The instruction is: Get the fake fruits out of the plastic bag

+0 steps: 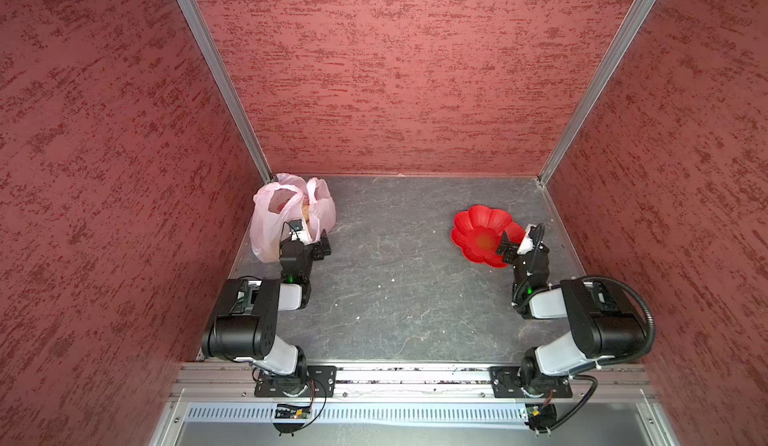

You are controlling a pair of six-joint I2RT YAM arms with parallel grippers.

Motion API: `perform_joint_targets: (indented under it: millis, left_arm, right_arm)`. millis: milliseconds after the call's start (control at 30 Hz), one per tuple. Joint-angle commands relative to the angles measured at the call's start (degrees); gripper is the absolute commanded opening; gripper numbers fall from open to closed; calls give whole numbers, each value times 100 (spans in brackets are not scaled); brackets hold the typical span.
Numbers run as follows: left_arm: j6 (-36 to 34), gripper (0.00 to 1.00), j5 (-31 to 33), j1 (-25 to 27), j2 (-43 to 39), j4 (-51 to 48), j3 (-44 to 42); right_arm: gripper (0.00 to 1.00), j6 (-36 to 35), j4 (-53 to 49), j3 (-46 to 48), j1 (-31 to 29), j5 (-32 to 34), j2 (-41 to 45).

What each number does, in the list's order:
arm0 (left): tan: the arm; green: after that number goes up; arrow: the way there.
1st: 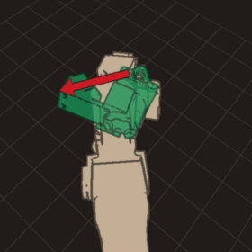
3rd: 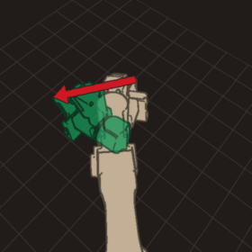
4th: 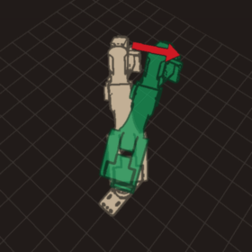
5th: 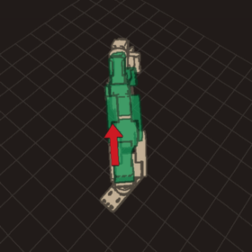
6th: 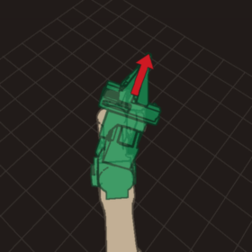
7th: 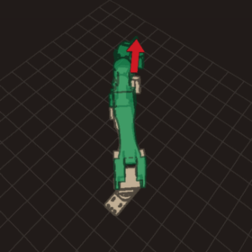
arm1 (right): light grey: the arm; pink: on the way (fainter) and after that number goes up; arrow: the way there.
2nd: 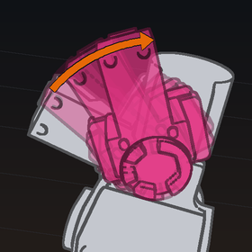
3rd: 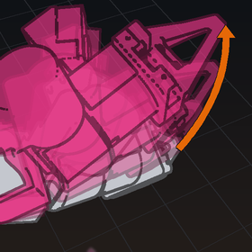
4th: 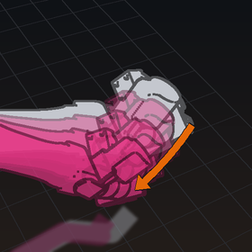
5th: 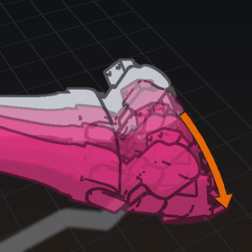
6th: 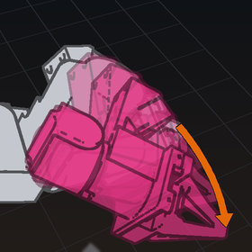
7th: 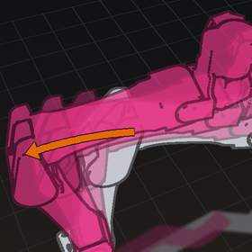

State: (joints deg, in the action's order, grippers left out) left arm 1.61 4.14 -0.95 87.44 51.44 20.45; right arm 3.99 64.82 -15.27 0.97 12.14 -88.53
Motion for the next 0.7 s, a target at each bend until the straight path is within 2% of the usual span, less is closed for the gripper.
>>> perform_joint_targets:
  millis: [0, 667]
  left_arm:
    - [-83, 100, 18, 20, 54, 105, 65]
    - [-86, 100, 17, 18, 54, 110, 65]
  right_arm:
    - [99, -115, 137, -76, 45, -97, -7]
    - [99, -119, 172, -60, 46, -89, -1]
